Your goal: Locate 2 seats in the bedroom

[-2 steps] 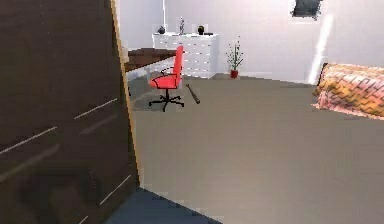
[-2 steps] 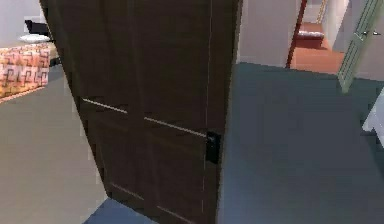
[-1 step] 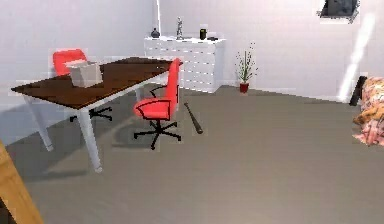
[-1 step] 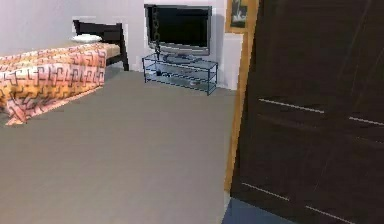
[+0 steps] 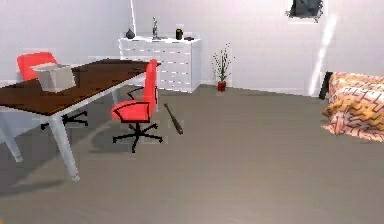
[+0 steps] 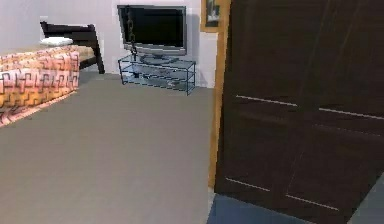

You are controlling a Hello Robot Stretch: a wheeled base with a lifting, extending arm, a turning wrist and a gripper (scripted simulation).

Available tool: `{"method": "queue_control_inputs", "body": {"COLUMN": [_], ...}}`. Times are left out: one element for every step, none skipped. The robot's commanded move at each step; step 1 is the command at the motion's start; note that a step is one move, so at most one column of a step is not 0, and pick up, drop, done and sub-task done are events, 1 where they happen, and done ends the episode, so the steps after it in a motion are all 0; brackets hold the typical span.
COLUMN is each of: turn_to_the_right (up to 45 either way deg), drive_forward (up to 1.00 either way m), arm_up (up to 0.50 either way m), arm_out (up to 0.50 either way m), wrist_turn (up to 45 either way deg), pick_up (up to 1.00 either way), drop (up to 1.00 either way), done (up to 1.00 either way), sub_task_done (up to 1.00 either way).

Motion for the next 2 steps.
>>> {"method": "queue_control_inputs", "body": {"turn_to_the_right": [0.0,-21.0], "drive_forward": [0.45,0.00], "arm_up": [0.00,0.00], "arm_out": [0.00,0.00], "wrist_turn": [0.0,0.0], "pick_up": [0.00,0.00], "drop": [0.00,0.00], "done": [0.00,0.00], "sub_task_done": [0.00,0.00]}}
